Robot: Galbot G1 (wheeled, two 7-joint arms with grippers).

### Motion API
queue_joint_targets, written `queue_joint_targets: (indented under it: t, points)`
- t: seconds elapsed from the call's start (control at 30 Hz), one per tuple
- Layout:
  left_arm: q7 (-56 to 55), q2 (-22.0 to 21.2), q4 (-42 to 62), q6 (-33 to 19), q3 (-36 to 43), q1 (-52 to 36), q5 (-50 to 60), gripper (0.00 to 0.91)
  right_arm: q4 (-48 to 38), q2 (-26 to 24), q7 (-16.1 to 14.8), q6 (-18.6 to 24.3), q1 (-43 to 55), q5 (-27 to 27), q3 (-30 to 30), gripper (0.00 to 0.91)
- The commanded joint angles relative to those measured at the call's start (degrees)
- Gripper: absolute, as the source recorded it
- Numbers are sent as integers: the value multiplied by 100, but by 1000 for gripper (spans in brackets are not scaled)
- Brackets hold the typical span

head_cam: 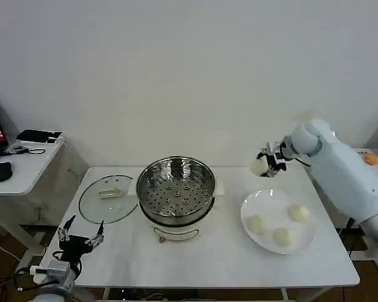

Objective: Take steamed baozi put them in steamer then cover it.

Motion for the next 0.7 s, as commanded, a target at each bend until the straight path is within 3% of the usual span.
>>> queue_joint_targets:
  t: [0.03, 0.3, 0.47, 0.63, 0.7]
  points:
    - [-6, -43, -9, -5, -4, 27, 8, 907, -75, 379, -246, 499, 893, 615, -468, 736]
    - [-6, -116, -88, 1, -65, 147, 50, 907, -399, 1108, -500, 1617, 1175, 630, -416, 736]
    - [-16, -120, -54, -3, -128, 227, 70, 907, -409, 1344, -481, 2954, 1224, 757, -728, 736]
    - [-8, -117, -18, 24, -142, 211, 103, 907, 74, 1333, -360, 3443, 1176, 673, -1247, 736]
    - [-6, -137, -15, 50, -128, 194, 131, 907, 198, 1376, -36, 3791, 1127, 119, -1390, 746]
